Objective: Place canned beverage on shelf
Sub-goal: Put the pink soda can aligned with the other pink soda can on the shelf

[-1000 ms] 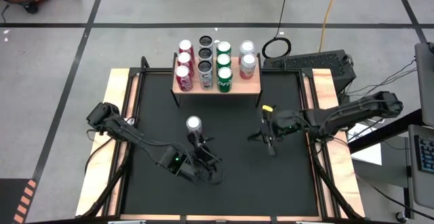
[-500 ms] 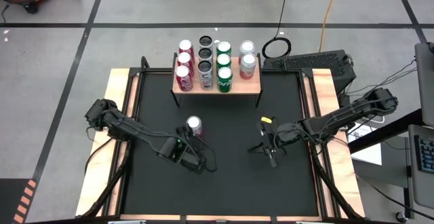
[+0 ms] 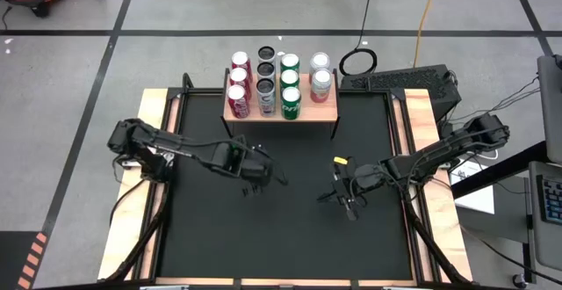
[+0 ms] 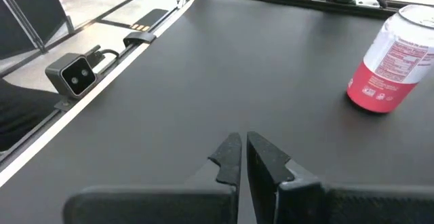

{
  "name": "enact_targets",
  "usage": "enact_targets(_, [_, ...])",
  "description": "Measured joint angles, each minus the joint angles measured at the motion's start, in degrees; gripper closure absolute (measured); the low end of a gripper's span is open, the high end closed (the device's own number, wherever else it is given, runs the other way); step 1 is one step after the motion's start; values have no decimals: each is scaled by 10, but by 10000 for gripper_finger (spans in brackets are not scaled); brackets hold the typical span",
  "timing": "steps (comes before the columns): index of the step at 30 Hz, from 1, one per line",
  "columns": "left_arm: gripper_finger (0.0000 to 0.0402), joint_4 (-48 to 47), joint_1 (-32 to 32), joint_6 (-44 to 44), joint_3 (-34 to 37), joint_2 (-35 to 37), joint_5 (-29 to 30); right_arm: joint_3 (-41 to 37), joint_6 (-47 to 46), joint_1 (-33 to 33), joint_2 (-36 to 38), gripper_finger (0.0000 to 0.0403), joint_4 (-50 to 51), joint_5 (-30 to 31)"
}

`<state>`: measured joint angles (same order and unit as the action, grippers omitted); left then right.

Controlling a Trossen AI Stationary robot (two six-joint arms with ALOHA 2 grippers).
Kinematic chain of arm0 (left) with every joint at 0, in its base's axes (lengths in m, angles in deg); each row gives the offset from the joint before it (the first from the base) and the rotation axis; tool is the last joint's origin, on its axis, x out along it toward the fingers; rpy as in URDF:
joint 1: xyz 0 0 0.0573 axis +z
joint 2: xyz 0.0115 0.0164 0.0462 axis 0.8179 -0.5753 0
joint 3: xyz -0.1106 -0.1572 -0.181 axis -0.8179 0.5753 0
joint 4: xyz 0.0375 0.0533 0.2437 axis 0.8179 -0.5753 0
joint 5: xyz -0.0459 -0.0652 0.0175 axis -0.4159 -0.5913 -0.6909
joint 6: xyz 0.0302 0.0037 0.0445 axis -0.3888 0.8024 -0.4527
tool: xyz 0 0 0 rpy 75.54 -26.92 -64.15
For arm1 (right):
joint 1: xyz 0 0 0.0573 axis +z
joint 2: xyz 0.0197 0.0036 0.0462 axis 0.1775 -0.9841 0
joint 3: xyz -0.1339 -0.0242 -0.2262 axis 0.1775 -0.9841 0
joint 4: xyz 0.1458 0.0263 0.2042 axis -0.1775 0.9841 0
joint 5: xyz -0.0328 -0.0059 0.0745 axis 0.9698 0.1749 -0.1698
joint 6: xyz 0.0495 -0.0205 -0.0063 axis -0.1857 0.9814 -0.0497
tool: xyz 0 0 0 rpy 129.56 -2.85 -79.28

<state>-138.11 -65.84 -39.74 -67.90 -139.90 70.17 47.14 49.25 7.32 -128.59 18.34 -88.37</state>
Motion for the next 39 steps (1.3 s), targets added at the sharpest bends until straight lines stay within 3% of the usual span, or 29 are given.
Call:
enact_targets(12, [50,26,77,-125,47,0,-61,0,-12,2,0,397,12,-2])
enact_targets(24, [50,64,91,-128,104,2,-57,0,-3,2,0,397,17,-3])
enact_targets(39, [50,112,111,-144,113,2,-112,0,-3,2,0,397,17,-3])
